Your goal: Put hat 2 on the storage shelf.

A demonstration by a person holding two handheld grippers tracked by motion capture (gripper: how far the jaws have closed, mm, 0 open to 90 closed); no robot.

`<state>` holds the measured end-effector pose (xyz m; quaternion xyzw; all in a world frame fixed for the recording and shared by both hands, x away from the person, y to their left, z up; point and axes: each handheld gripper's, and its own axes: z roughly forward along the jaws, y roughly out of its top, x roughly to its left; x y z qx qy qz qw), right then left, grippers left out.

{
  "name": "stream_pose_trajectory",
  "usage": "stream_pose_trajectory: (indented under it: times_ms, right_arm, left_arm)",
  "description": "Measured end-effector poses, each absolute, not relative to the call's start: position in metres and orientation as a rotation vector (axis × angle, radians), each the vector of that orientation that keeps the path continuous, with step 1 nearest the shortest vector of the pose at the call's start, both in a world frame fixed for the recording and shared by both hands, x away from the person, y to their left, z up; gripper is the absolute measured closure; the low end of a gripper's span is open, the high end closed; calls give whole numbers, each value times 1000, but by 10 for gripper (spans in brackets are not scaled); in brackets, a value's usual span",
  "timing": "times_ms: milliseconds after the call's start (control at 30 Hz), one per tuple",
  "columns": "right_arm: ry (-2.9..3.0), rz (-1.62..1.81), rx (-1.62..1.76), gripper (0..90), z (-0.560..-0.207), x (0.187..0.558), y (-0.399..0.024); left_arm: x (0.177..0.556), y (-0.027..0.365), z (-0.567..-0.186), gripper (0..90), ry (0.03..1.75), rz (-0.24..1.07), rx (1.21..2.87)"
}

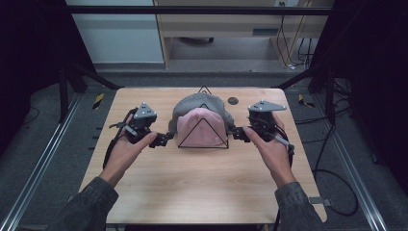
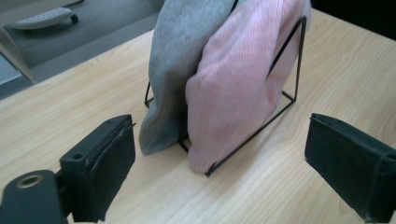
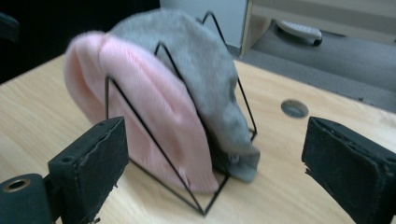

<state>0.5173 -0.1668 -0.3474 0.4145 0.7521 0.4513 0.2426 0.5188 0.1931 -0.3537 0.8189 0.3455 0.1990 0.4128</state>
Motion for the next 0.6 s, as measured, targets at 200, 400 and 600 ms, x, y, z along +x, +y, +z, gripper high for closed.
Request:
stream_pose_trajectory:
  times_ms: [200,400,600]
  right_arm:
    - [2056,1207,1131,126,-365,501,-181]
    - [2075,1177,1144,143,-382,493,-189]
    - [2112,1154,1150,143,-403,483,-192]
  left_arm:
    - [508,203,-362,74,869,456,2054]
    - [501,210,-384,74,866,457,2112]
    - [494,216,-404,74,875,431,2165]
